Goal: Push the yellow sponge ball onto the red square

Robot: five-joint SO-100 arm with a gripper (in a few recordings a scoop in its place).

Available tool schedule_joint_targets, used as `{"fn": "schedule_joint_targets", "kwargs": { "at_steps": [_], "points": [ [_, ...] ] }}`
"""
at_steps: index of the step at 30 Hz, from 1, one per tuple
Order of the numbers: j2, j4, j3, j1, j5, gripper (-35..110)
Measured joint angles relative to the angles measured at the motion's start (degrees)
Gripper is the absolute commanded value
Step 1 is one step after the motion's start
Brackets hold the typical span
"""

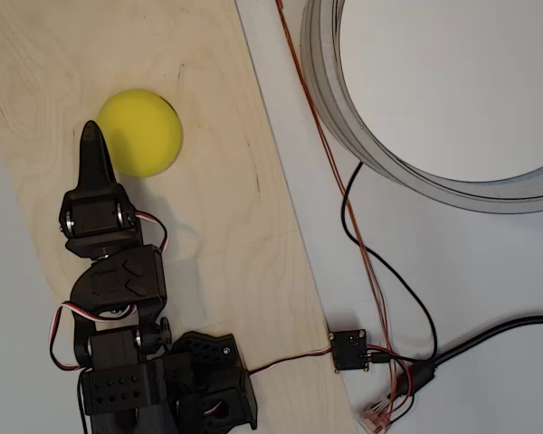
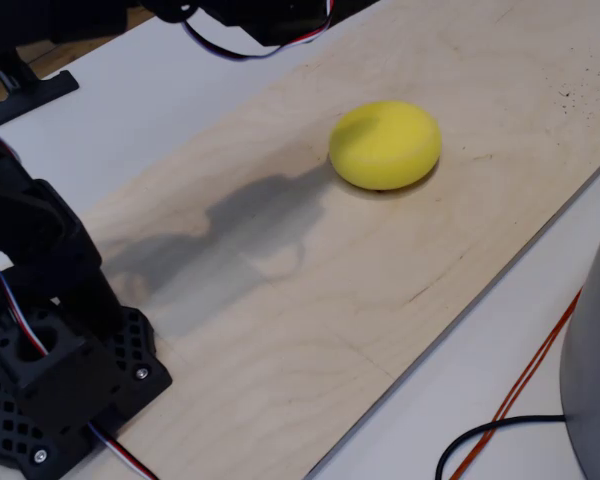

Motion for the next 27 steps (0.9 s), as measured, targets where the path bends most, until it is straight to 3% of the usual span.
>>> {"fn": "schedule_joint_targets", "kwargs": {
  "at_steps": [14, 27],
  "points": [
    [-4.48, -4.48, -0.53, -0.09, -2.20, 0],
    [-5.89, -5.36, -0.70, -0.70, -5.62, 43]
  ]
}}
